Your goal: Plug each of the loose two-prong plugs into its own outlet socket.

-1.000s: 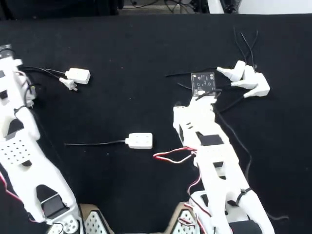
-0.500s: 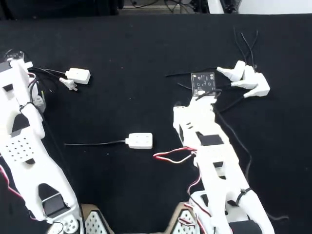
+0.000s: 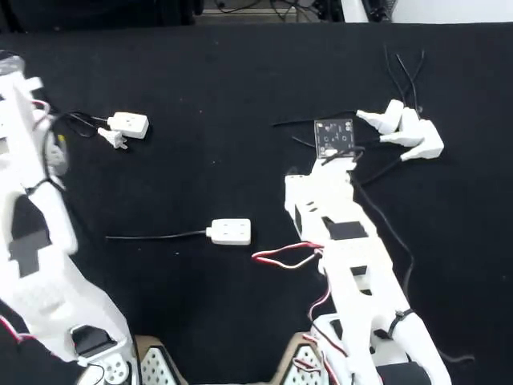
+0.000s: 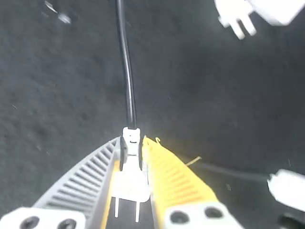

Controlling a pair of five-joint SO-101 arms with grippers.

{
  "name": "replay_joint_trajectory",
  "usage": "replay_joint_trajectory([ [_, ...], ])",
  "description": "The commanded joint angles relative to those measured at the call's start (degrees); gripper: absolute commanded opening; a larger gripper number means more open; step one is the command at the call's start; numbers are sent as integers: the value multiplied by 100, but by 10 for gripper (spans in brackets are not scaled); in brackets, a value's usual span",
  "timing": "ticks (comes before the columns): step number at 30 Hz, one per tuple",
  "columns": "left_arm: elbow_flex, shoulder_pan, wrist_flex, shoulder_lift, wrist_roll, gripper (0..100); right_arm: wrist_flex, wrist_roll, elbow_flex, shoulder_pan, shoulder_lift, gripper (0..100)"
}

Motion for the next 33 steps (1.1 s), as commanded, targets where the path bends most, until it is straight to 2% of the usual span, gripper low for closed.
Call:
replay_joint_trajectory([
  [1,1341,945,-167,-1530,53,30,-97,-9,-286,-70,-215,272],
  [7,3521,2484,-1407,-3262,53,30,-88,-9,-295,-44,-224,272],
  [11,4778,3582,-2215,-4123,53,30,-88,-44,-400,396,-224,272],
  [17,5798,4840,-3033,-4730,18,30,-88,-202,-523,985,-224,272],
  [24,6281,5842,-3719,-4738,18,30,-88,-360,-523,1011,-224,272],
  [29,6536,6229,-3780,-4730,18,34,-88,-360,-523,1011,-224,272],
  [33,6703,6563,-3675,-4747,53,162,-105,-369,-523,1011,-224,272],
])
